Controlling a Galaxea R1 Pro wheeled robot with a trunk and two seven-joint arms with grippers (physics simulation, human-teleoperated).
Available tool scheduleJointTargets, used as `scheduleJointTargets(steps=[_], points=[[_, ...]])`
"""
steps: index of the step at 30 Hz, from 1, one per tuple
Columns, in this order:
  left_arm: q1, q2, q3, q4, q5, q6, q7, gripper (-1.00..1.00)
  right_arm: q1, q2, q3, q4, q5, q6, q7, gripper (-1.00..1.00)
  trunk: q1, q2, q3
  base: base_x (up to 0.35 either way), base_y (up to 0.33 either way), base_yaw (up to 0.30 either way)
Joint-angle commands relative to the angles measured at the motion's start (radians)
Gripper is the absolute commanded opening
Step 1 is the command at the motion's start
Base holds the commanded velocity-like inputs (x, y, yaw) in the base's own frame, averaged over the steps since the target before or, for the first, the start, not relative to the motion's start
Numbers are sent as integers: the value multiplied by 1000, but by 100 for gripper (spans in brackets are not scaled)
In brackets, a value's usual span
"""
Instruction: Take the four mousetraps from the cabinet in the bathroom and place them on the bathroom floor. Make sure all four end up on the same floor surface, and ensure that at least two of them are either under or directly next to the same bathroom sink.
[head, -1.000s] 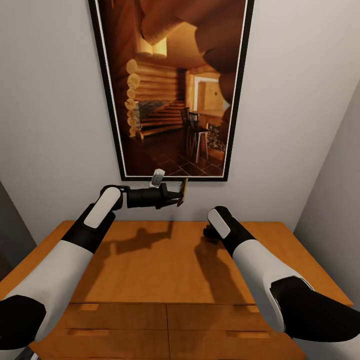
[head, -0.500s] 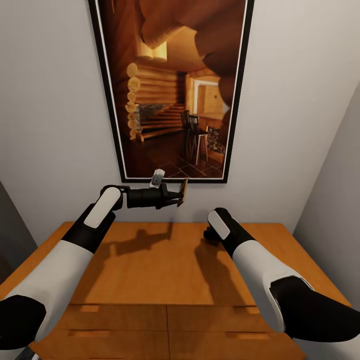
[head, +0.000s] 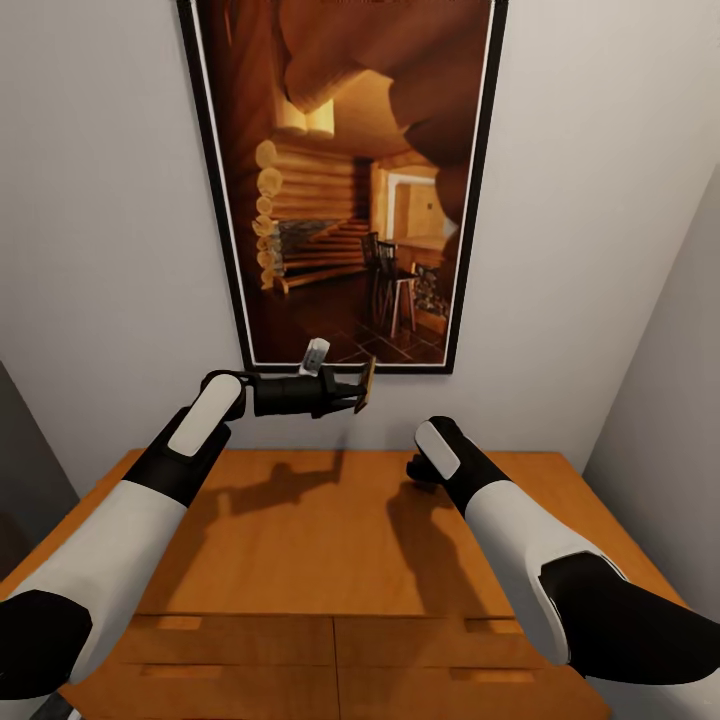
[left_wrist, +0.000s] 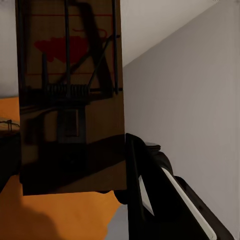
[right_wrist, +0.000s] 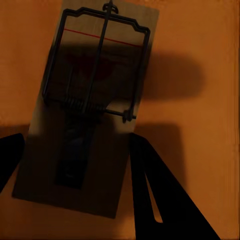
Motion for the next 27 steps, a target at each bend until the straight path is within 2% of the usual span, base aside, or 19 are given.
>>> scheduleJointTargets(steps=[1, 9, 27], points=[[-1, 1, -2, 0, -12, 0, -11, -100, -1, 0, 3, -1, -11, 0, -9, -100, -4, 6, 2, 0, 0, 0], [-1, 1, -2, 0, -12, 0, -11, -100, -1, 0, 3, -1, -11, -2, -9, -100, -35, 62, 27, 0, 0, 0], [-1, 1, -2, 0, -13, -1, -11, -100, -1, 0, 4, -1, -11, -4, -10, -100, -38, 69, 30, -2, 0, 0]])
